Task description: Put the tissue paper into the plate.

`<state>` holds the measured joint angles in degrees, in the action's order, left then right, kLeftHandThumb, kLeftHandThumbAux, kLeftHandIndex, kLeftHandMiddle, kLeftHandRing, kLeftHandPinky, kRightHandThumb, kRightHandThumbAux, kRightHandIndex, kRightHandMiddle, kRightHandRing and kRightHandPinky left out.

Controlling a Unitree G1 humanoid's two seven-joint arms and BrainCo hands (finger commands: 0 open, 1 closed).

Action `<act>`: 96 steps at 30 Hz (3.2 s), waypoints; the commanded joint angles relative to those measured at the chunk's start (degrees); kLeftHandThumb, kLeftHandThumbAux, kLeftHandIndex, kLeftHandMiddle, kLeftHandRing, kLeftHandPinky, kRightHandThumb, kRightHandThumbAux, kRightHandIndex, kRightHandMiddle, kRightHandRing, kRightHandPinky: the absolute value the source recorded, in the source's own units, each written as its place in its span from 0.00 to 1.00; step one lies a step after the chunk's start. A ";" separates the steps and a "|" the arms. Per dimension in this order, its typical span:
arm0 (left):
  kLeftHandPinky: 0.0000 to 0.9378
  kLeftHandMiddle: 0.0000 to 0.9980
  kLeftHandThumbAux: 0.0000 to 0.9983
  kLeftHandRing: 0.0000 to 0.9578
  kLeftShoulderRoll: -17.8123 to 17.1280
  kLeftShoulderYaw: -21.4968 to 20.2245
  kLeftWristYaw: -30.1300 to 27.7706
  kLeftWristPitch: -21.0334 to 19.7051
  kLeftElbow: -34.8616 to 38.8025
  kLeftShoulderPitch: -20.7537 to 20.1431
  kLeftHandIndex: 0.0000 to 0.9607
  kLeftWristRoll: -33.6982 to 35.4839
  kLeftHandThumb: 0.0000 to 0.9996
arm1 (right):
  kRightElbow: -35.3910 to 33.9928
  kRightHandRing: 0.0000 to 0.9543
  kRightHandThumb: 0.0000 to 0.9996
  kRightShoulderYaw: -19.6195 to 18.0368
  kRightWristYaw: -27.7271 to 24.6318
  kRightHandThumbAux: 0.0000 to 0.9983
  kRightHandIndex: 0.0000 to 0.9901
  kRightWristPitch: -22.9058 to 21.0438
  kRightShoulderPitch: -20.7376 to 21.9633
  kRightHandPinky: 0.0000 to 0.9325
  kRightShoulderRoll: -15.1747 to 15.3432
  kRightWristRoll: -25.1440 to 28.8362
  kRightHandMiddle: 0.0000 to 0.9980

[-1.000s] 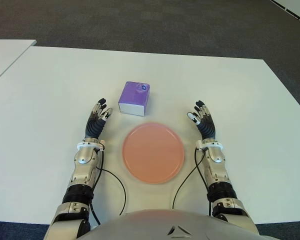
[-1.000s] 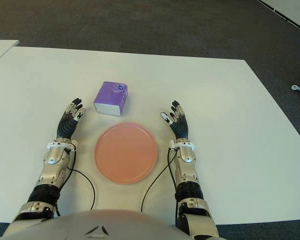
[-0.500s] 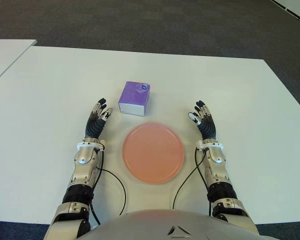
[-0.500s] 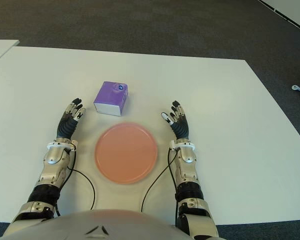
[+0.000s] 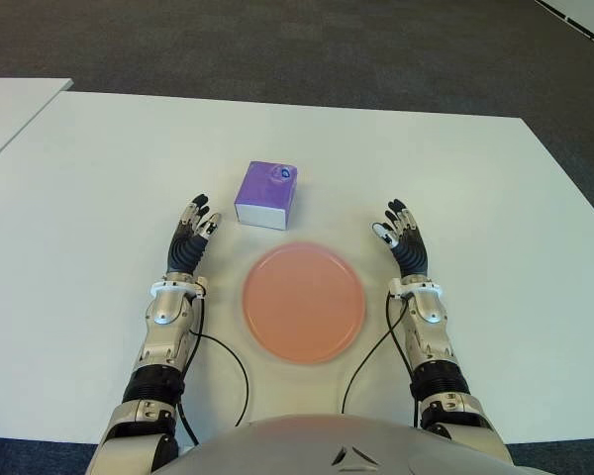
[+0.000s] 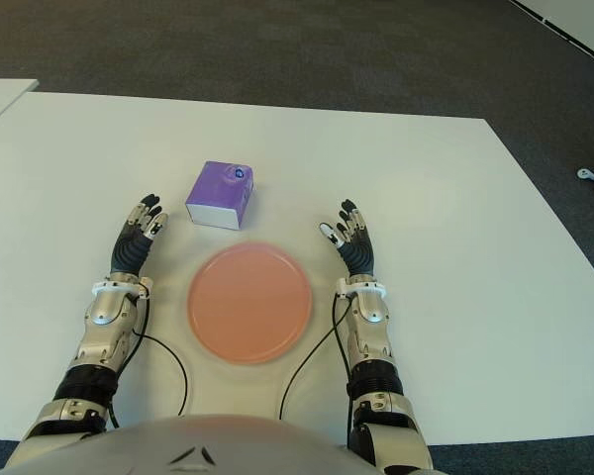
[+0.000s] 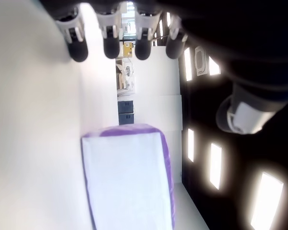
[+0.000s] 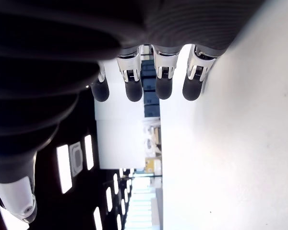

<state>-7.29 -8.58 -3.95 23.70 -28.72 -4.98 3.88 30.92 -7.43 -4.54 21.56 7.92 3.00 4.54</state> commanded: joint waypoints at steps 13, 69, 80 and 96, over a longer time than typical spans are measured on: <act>0.00 0.00 0.49 0.00 -18.39 -4.40 6.59 -0.04 -2.95 -22.30 0.00 -8.13 0.01 | 7.99 0.00 0.07 -0.22 1.39 0.59 0.00 -1.52 -1.67 0.00 -0.88 -0.43 0.02; 0.00 0.00 0.29 0.00 -24.27 46.16 15.51 10.24 -32.50 -45.74 0.00 -59.96 0.07 | 13.63 0.00 0.07 0.27 2.96 0.54 0.00 0.27 1.25 0.00 -0.98 -1.00 0.02; 0.00 0.00 0.22 0.00 -21.53 53.63 15.39 5.19 -37.62 -48.84 0.00 -65.32 0.03 | 14.62 0.00 0.06 0.34 2.88 0.55 0.00 0.44 1.89 0.00 -0.63 -1.26 0.02; 0.00 0.00 0.16 0.00 -20.37 58.14 19.78 1.62 -40.12 -49.71 0.00 -66.19 0.03 | 13.50 0.00 0.06 0.21 0.13 0.57 0.00 0.12 1.24 0.00 -0.63 -0.31 0.03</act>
<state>-28.19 48.15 16.31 25.35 -67.61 -55.57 -60.86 40.51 -7.35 -4.06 26.11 14.27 3.43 3.77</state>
